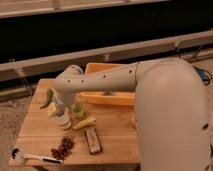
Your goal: Place sponge in paper cup
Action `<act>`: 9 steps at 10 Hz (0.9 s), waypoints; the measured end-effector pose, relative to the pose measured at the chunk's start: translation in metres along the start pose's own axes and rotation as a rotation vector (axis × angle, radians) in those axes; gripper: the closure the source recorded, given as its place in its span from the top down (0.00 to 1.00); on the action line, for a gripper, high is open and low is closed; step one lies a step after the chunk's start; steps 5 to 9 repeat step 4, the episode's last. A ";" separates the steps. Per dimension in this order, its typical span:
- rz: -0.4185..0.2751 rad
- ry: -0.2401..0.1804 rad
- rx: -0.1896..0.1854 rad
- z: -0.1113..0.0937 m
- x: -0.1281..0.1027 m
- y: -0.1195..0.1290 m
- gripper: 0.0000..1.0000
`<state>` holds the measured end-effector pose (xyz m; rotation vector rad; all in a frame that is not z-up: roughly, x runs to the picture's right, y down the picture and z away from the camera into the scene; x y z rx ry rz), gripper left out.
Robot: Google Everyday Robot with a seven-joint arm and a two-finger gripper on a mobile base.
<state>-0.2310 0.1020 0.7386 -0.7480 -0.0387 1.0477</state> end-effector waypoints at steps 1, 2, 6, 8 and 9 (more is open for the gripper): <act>0.012 -0.009 -0.001 -0.005 0.000 -0.002 0.80; 0.033 -0.018 0.001 -0.011 0.001 -0.007 0.80; 0.032 -0.017 -0.001 -0.011 0.001 -0.005 0.80; 0.032 -0.017 -0.001 -0.011 0.001 -0.005 0.80; 0.032 -0.017 -0.001 -0.011 0.001 -0.005 0.80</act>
